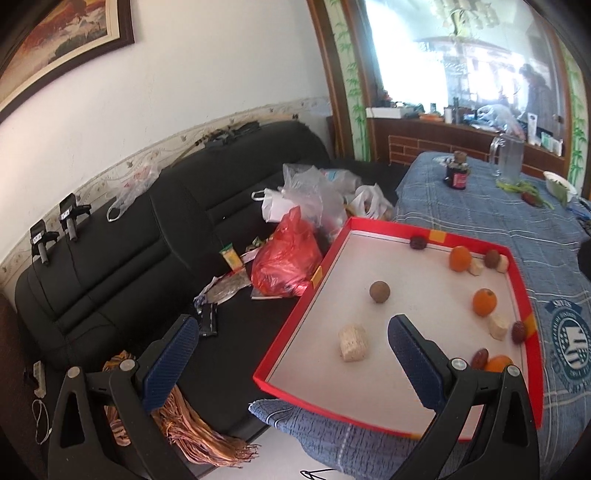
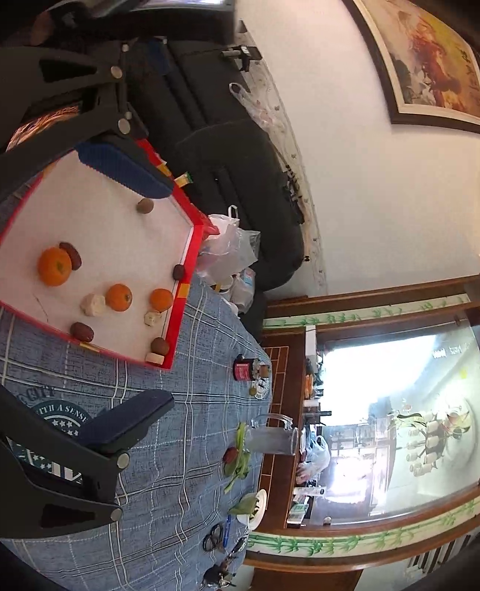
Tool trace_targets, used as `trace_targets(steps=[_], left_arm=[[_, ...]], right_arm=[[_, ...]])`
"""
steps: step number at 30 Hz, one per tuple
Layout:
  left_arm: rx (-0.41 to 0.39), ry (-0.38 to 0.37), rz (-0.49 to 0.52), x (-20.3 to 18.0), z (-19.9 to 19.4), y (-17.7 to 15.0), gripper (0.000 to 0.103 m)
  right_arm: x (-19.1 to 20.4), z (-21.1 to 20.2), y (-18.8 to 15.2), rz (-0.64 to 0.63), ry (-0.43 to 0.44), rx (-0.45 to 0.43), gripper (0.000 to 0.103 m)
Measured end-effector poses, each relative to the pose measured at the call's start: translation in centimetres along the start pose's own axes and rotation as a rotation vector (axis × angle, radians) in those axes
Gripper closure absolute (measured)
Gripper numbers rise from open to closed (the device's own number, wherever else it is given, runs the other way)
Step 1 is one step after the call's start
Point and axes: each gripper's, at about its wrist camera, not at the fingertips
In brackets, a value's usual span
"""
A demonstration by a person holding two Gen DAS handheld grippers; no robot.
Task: Organize fruits
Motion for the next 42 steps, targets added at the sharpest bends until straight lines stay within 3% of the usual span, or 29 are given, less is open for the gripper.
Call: trace_targets(steps=[11,21,30,42], left_arm=[[0.025,0.024,0.054,-3.7,1.0,2.1,0.001],[0.055,-0.048,0.098,-7.3,2.5,3.0,0.001],[0.089,-0.096,0.06,-6.8,5.4,4.0,0.001],[0.114,-0.098,0.007,-4.4,7.2,4.0,0.001]], right_arm=[[-3.6,1.1,-0.1,0.001,-0.01,-0.009,0.0],[-5.9,2.6,-0.2,0.014,-0.051,0.027,0.0],[-4.6,5.2,0.4,-0.012,-0.09,0.064,0.0],[-1.1,7.1,0.5,-0.067,-0.071,0.087,0.0]])
Point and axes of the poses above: each gripper's, at about its wrist camera, not at the fingertips, and z roughly the way its jaws point, x to its left, y to its top, and after that the axes turned 12 degrees about y, right-handed
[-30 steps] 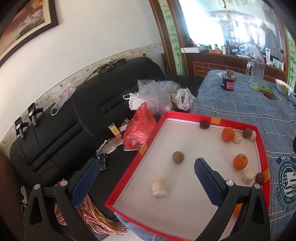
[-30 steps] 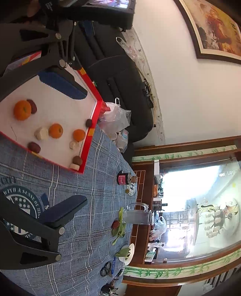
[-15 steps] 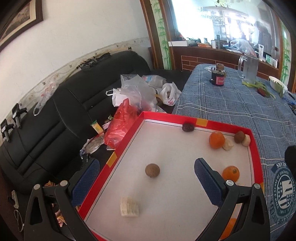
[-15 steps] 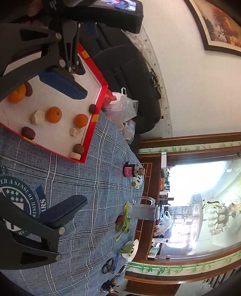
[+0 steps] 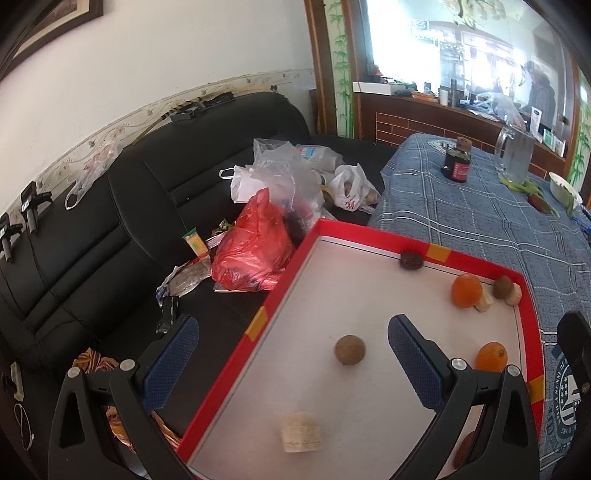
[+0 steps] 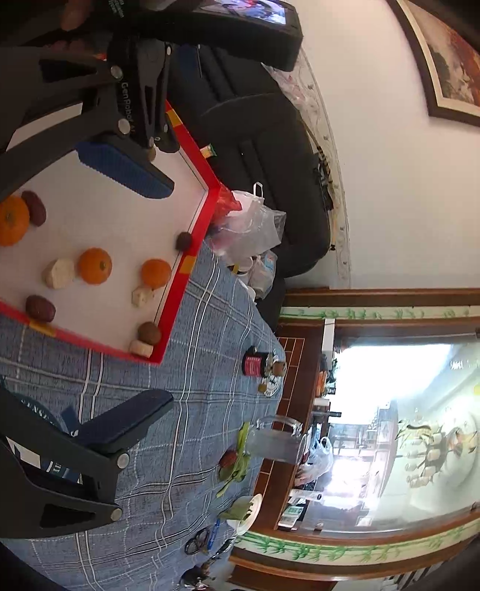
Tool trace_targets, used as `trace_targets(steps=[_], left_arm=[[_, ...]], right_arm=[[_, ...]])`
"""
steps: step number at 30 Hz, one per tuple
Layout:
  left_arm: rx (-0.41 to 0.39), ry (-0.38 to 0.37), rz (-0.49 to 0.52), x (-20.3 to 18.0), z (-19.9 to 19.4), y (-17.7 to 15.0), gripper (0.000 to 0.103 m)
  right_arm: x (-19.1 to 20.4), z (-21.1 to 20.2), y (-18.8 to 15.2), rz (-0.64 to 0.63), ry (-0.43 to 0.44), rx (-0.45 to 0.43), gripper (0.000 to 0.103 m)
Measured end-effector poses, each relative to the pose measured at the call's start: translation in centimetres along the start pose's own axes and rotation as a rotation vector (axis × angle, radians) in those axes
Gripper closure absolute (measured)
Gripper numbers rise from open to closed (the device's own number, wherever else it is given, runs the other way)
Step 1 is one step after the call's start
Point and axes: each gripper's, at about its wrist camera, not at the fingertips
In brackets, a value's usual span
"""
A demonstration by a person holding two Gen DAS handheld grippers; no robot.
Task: Organize fruits
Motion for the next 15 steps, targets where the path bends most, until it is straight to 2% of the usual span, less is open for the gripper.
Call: trace_targets(steps=[8,11,15], left_arm=[[-0.001,0.018,-0.011,1.2,-0.7,-0.2,0.001],[-0.012,0.021,-0.004,1.0,-1.3,-0.1,0.001],[-0.038,0.02,0.017,-0.1,-2.9,0.0,0.001]], right_arm=[[0.8,-0.1,-0.2,0.018,0.036,-0.007,0.0],[0.2,-0.4,-0.3,0.043,0.054,-0.01,0.0],[-2.4,-1.8,-0.3,0.103,0.041,-0.03,0.0]])
Point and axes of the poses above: each gripper's, at about its wrist camera, not at the fingertips, and z roughly the way its jaws point, x to its left, y to its top, and after that the axes turned 12 degrees about y, right-handed
